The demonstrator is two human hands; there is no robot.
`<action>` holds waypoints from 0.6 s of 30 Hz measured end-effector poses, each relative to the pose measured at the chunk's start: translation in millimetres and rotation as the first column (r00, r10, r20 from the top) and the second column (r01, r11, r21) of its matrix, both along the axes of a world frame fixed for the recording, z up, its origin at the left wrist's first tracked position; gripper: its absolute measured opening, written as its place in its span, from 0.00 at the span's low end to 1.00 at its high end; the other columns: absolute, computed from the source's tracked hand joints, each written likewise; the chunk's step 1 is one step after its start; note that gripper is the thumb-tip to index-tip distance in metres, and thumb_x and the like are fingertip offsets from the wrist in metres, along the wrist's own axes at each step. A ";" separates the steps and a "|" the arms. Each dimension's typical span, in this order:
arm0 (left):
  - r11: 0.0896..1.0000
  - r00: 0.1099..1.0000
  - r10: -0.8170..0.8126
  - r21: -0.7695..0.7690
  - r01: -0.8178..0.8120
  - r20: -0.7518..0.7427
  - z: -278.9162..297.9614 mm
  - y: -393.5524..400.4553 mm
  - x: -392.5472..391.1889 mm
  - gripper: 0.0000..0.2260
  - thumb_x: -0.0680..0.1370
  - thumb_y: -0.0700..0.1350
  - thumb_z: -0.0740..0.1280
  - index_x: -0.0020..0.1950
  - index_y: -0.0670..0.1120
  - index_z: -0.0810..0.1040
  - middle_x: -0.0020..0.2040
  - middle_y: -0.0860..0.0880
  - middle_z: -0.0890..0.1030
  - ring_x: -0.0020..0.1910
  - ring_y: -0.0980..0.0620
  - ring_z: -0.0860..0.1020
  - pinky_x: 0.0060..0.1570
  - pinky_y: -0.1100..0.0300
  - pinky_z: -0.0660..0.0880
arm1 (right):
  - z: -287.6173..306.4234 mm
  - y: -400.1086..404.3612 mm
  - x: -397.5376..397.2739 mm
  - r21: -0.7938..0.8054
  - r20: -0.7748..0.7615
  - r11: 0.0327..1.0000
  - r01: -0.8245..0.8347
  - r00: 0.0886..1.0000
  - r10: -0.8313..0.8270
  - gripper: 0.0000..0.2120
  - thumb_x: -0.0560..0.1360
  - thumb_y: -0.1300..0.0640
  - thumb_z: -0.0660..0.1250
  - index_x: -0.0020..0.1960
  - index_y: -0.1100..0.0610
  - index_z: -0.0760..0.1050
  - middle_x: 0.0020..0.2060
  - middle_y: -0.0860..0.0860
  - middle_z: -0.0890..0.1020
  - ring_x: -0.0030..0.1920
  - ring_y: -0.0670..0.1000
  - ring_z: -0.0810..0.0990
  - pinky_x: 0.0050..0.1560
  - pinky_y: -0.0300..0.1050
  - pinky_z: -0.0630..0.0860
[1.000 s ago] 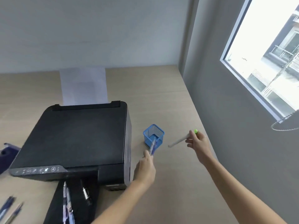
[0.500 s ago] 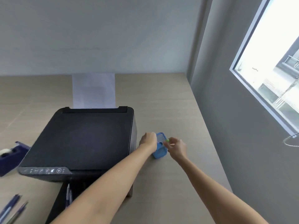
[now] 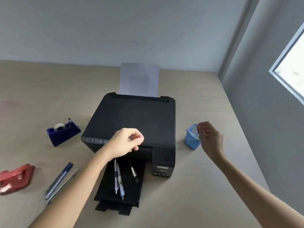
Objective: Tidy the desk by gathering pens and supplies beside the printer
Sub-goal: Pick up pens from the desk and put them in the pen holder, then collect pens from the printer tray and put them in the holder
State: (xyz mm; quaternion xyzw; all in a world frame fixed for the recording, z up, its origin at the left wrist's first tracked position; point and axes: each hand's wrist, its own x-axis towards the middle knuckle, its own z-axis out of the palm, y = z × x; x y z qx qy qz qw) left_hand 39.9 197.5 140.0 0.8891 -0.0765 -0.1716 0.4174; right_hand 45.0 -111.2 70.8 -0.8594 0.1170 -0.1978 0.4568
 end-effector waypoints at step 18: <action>0.881 0.968 0.185 0.465 -0.087 -0.171 -168.3 91.1 -28.1 0.13 0.75 0.42 0.70 0.57 0.38 0.79 0.56 0.41 0.81 0.55 0.42 0.82 0.54 0.54 0.79 | -98.4 253.5 -66.0 -0.465 -0.546 0.720 -0.515 0.807 0.226 0.20 0.75 0.64 0.60 0.66 0.59 0.63 0.60 0.58 0.72 0.56 0.61 0.75 0.49 0.52 0.77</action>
